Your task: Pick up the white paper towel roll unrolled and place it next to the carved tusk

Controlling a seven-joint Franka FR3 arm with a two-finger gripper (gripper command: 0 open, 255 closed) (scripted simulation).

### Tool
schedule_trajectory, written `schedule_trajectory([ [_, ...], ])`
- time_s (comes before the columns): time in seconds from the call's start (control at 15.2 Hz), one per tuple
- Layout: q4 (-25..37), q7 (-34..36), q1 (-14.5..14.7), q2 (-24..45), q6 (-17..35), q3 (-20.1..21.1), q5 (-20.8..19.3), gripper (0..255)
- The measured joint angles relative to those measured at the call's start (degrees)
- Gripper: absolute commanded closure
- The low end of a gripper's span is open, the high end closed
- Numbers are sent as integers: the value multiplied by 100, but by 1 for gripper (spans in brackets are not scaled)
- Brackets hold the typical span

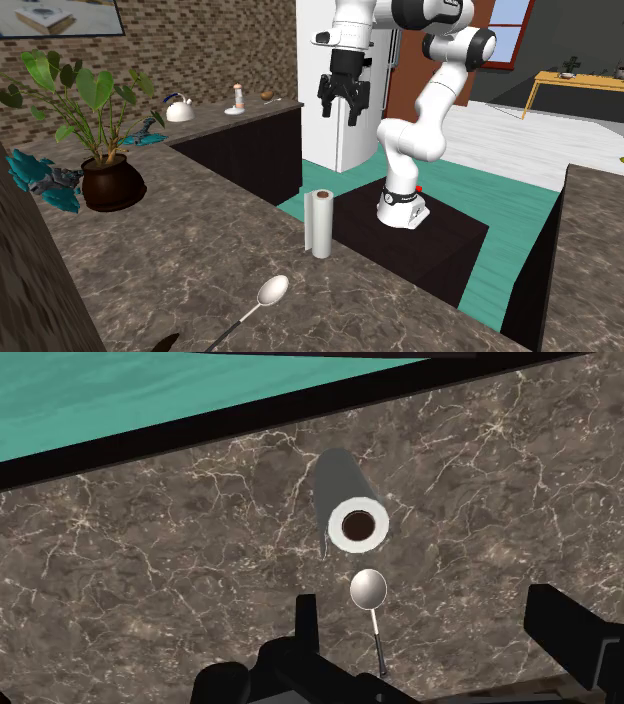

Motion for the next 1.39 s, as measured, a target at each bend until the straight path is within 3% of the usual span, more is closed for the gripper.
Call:
schedule_trajectory([
  [0.4, -328, 142, -29, 473, 517, 69, 76, 0],
  [1.12, -802, 376, -127, 2090, 1875, 133, 214, 0],
  [1.39, -970, 390, -122, 2276, 2197, 154, 233, 0],
])
